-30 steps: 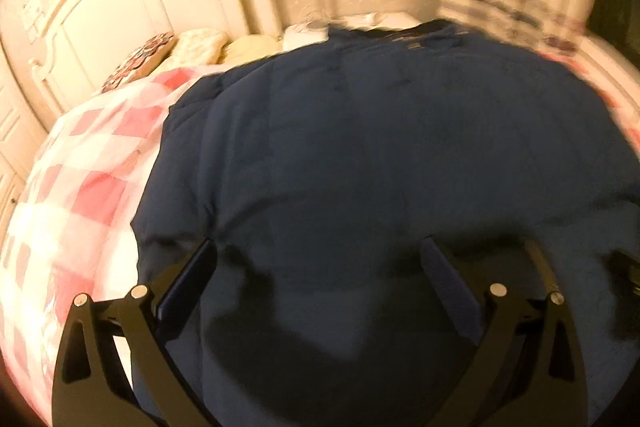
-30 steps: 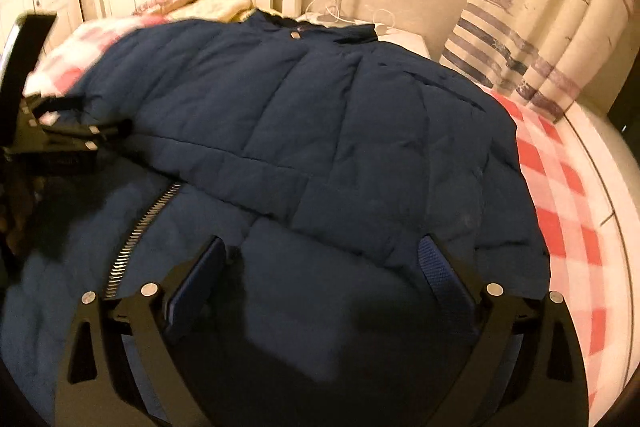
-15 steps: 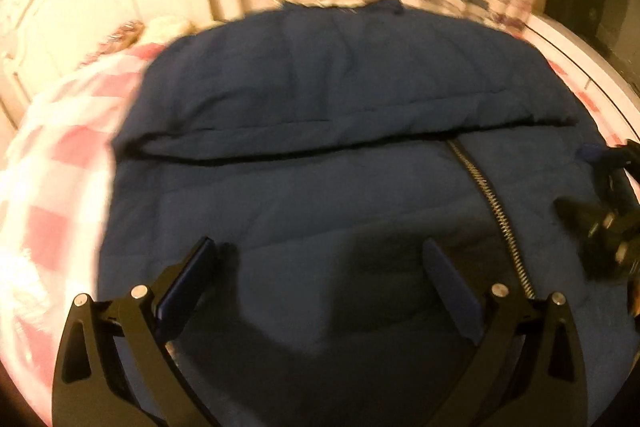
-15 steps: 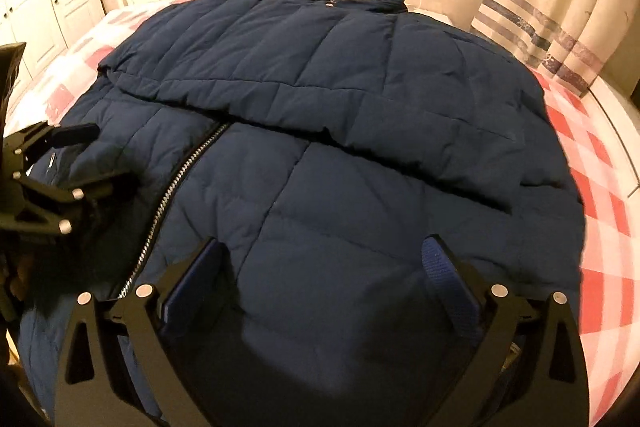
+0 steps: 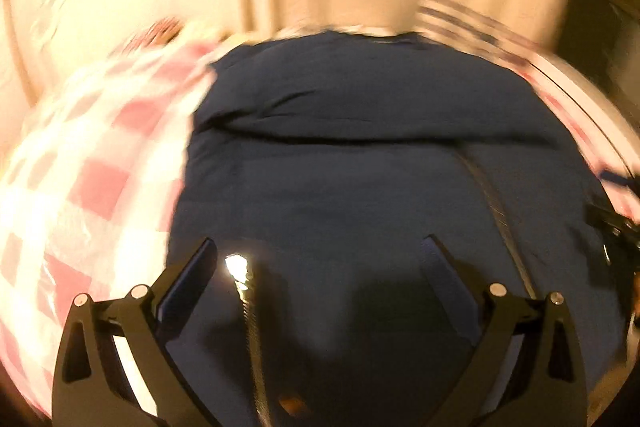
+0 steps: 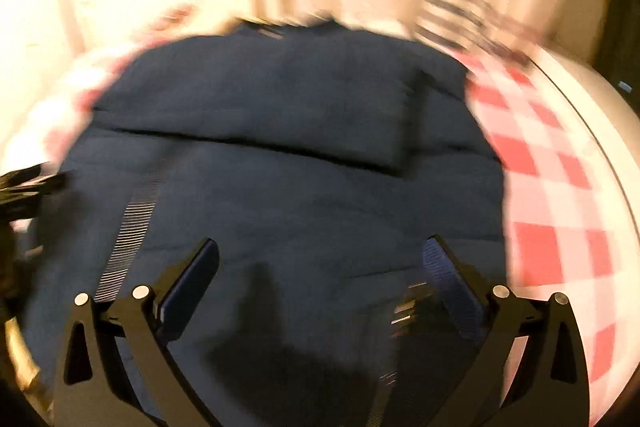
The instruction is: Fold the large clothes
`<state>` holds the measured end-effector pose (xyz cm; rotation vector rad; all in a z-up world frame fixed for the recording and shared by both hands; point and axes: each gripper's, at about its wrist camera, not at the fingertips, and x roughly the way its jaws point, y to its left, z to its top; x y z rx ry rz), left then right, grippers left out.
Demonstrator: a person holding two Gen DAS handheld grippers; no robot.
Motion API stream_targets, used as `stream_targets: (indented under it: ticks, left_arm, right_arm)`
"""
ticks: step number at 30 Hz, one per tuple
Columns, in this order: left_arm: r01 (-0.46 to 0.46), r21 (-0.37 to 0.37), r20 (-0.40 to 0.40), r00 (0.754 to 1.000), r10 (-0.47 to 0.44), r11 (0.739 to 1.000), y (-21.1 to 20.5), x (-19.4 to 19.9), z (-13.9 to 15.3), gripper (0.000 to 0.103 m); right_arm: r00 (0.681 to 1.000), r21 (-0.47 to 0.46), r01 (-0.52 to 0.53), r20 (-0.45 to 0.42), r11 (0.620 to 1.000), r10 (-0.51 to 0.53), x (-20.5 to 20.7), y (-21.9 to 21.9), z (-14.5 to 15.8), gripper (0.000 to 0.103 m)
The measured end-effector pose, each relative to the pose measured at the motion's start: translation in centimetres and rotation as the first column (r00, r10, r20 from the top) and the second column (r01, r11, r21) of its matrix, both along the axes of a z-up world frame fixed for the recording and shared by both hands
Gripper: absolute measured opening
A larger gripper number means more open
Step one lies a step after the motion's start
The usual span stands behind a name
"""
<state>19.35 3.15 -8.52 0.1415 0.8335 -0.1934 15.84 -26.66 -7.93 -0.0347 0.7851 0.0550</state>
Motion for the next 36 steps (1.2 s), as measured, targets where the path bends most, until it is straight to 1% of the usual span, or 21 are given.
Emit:
stream_targets:
  ticks: [2,4,6,7,9,11,14,17,18,19,20,21,23,24,27,29,30,31,32,34,36]
  left_arm:
    - [0.079,0.062,-0.034,0.996,-0.077,0.995,-2.0,-1.5,-0.9,0.101]
    - [0.123,0.143,-0.109,0.988,-0.108,0.982,-3.8,-2.0,-3.8,0.101]
    - [0.101,0.106,-0.075,0.993,-0.093,0.989,-3.2,-2.5,-4.0,0.101]
    - [0.089,0.085,-0.102,0.992,-0.08,0.992,-2.8,-2.3,-3.9,0.101]
    - [0.057,0.078,-0.123,0.991,-0.047,0.995,-1.9,-2.3,-3.2,0.101]
    - [0.041,0.072,-0.095,0.995,-0.034,0.997,-0.9,-3.2,-2.1,0.101]
    - [0.003,0.07,-0.044,0.999,0.0,0.998,1.5,-5.6,-1.0,0.101]
    - [-0.057,0.118,-0.089,0.994,0.068,0.991,3.4,-6.2,-2.8,0.101]
    - [-0.06,0.085,-0.114,0.991,0.069,0.995,4.2,-6.4,-3.7,0.101]
    - [-0.075,0.036,-0.107,0.991,0.078,0.997,5.1,-6.7,-3.7,0.101]
    - [-0.082,0.037,-0.11,0.99,0.085,0.996,5.0,-6.9,-3.6,0.101]
    - [-0.081,0.054,-0.104,0.991,0.087,0.995,4.6,-6.8,-3.3,0.101]
    - [-0.069,0.087,-0.065,0.995,0.075,0.994,3.9,-7.7,-2.4,0.1]
    - [-0.044,0.079,-0.037,0.998,0.047,0.996,3.3,-8.6,-1.6,0.1]
    - [0.058,0.028,0.011,0.998,-0.058,0.998,1.2,-11.0,-0.2,0.101]
    - [0.129,0.071,-0.005,0.992,-0.129,0.989,-0.9,-11.9,-1.2,0.101]
    - [0.153,0.132,-0.025,0.988,-0.151,0.979,-2.1,-12.0,-2.6,0.101]
    - [0.152,0.16,-0.028,0.988,-0.15,0.975,-2.4,-12.0,-3.3,0.101]
    - [0.138,0.139,0.005,0.99,-0.14,0.981,-2.2,-12.2,-3.7,0.101]
    - [0.133,0.084,-0.023,0.991,-0.131,0.988,-1.4,-11.9,-3.7,0.101]
    - [0.134,0.057,-0.058,0.99,-0.131,0.989,-0.4,-11.7,-3.2,0.101]
  right_arm:
    - [0.998,-0.037,-0.061,-0.014,0.997,0.06,-1.2,1.8,-0.2,0.098]
    - [0.987,-0.031,-0.13,-0.103,0.991,0.127,-1.9,3.1,-2.1,0.098]
    - [0.979,-0.065,-0.142,-0.156,0.988,0.13,-1.9,3.6,-4.3,0.098]
    - [0.985,-0.044,-0.125,-0.129,0.991,0.119,-2.2,3.2,-4.6,0.099]
    - [0.985,-0.042,-0.111,-0.139,0.993,0.105,-2.5,2.9,-4.3,0.098]
    - [0.986,-0.076,-0.095,-0.143,0.993,0.083,-3.6,3.1,-3.7,0.097]
    - [0.993,-0.101,-0.088,-0.091,0.991,0.079,-6.5,3.2,-2.5,0.097]
    - [0.995,-0.08,-0.09,-0.061,0.993,0.085,-9.0,2.0,-2.9,0.098]
    - [0.994,-0.076,-0.073,-0.091,0.994,0.066,-9.1,1.4,-3.9,0.098]
    - [0.992,-0.061,-0.059,-0.114,0.996,0.052,-9.2,1.0,-4.6,0.099]
    - [0.995,-0.02,-0.047,-0.089,0.999,0.045,-9.6,0.5,-5.0,0.099]
    - [0.996,-0.02,-0.042,-0.077,0.999,0.041,-9.9,0.4,-5.0,0.099]
    - [0.996,-0.052,-0.021,-0.089,0.998,0.017,-10.2,0.9,-4.5,0.098]
    - [0.997,-0.069,-0.01,-0.073,0.998,0.005,-10.6,1.2,-4.0,0.098]
    - [0.997,-0.058,-0.081,0.005,0.995,0.082,-12.5,2.8,-2.3,0.098]
    - [0.99,-0.063,-0.141,0.022,0.988,0.142,-13.3,4.1,-2.2,0.098]
    - [0.986,-0.082,-0.165,0.004,0.983,0.166,-13.2,4.9,-2.7,0.098]
    - [0.983,-0.119,-0.181,-0.031,0.976,0.178,-13.0,5.6,-3.9,0.098]
    - [0.983,-0.136,-0.179,-0.053,0.974,0.173,-12.8,5.6,-4.8,0.098]
    - [0.986,-0.063,-0.162,-0.037,0.985,0.16,-12.5,4.8,-5.5,0.099]
    - [0.984,-0.065,-0.173,-0.05,0.983,0.169,-12.7,4.4,-5.3,0.098]
